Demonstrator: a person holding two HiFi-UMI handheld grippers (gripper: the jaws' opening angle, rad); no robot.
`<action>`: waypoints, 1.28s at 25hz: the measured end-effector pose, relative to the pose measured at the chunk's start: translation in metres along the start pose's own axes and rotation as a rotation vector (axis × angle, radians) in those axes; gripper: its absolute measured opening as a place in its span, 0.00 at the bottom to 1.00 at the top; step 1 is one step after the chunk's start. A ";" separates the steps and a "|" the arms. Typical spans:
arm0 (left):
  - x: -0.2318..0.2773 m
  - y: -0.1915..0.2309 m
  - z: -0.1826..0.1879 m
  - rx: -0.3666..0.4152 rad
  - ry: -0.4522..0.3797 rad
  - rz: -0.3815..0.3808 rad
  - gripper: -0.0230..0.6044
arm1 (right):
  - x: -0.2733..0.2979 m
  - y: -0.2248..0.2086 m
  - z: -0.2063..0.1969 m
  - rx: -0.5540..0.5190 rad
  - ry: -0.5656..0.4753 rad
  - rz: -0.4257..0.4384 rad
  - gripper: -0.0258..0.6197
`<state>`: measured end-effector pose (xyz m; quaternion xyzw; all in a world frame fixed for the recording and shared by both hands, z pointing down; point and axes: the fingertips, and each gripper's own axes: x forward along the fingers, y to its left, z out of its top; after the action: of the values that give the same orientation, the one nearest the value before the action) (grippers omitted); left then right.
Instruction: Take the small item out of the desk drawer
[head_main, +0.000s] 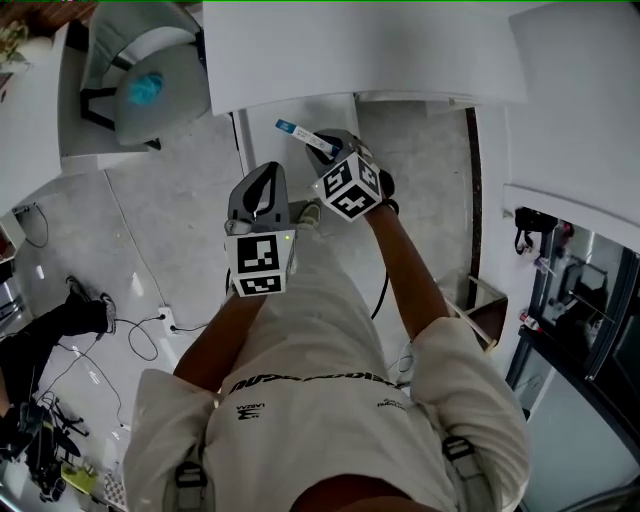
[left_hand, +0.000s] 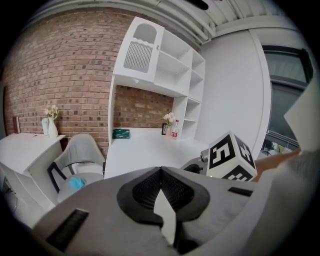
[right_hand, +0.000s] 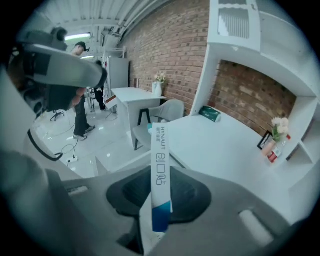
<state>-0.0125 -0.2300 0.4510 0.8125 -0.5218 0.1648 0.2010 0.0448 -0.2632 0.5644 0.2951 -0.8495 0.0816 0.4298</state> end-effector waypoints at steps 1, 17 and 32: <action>-0.002 -0.001 0.004 0.002 -0.004 -0.003 0.03 | -0.008 -0.002 0.004 0.026 -0.016 -0.011 0.16; -0.044 -0.022 0.075 0.038 -0.109 -0.052 0.03 | -0.136 -0.023 0.083 0.282 -0.318 -0.197 0.16; -0.074 -0.019 0.135 0.075 -0.222 -0.100 0.03 | -0.210 -0.025 0.138 0.442 -0.526 -0.324 0.16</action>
<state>-0.0171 -0.2327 0.2960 0.8577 -0.4932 0.0828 0.1194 0.0607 -0.2468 0.3131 0.5219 -0.8350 0.1155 0.1304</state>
